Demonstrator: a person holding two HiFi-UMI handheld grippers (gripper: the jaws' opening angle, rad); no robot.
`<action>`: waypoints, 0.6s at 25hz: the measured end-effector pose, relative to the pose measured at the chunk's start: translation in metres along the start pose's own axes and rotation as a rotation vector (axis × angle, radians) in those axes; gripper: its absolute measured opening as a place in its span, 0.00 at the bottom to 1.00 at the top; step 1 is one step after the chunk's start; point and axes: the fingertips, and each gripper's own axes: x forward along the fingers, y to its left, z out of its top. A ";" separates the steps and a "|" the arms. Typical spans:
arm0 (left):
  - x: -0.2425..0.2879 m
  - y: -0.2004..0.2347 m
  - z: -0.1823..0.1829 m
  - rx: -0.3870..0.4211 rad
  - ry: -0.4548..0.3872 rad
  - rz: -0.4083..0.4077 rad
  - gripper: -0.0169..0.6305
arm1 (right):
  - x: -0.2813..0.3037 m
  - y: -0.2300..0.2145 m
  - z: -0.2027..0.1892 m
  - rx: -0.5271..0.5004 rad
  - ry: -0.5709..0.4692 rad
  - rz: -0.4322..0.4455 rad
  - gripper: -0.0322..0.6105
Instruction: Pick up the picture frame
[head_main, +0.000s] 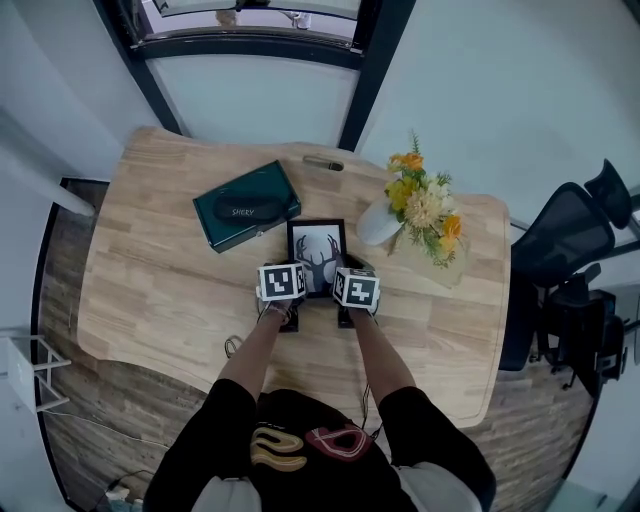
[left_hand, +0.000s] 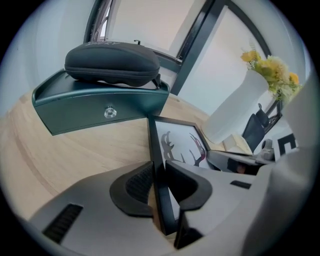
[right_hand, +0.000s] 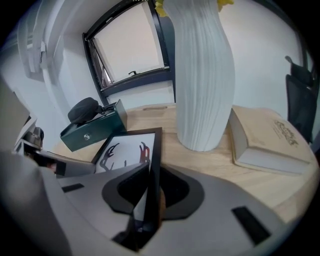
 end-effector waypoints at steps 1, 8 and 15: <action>-0.001 0.000 -0.001 -0.003 0.002 -0.001 0.16 | -0.001 0.000 -0.001 -0.001 -0.003 -0.012 0.17; -0.013 0.001 -0.003 0.006 -0.011 -0.003 0.15 | -0.013 0.006 0.001 -0.016 -0.027 -0.022 0.17; -0.032 -0.006 -0.003 0.033 -0.034 -0.019 0.15 | -0.032 0.011 0.003 -0.012 -0.047 -0.028 0.16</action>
